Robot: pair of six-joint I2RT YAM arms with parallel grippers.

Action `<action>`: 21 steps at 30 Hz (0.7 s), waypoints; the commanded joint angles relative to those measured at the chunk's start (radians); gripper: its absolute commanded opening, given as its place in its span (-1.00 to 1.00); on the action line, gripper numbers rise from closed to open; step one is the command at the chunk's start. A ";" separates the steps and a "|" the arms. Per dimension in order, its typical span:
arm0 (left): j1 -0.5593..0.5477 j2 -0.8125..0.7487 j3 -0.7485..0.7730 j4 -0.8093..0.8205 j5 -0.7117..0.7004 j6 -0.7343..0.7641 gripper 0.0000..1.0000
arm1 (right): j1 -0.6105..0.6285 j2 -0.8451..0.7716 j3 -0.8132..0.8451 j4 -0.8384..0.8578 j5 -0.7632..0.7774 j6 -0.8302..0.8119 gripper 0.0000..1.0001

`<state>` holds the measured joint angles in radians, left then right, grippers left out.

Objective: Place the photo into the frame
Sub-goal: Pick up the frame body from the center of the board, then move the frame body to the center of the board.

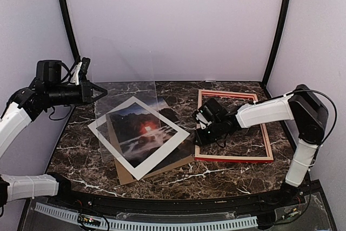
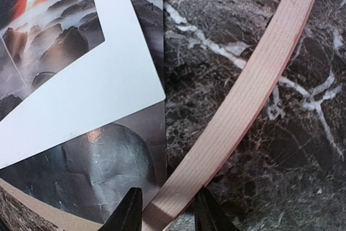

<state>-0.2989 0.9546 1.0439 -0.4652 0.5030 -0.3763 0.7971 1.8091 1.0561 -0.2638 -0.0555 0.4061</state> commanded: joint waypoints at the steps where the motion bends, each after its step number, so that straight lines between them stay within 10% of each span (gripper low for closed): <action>1: 0.001 -0.014 0.069 0.001 -0.026 0.039 -1.00 | 0.050 -0.034 -0.037 -0.021 0.030 0.038 -0.37; 21: 0.001 -0.009 0.125 -0.013 -0.062 0.047 -1.00 | 0.301 -0.003 0.006 0.056 0.051 0.203 -0.49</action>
<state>-0.2989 0.9569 1.1229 -0.4824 0.4492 -0.3470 1.0431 1.7767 1.0218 -0.2539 0.0025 0.5587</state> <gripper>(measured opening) 0.007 0.249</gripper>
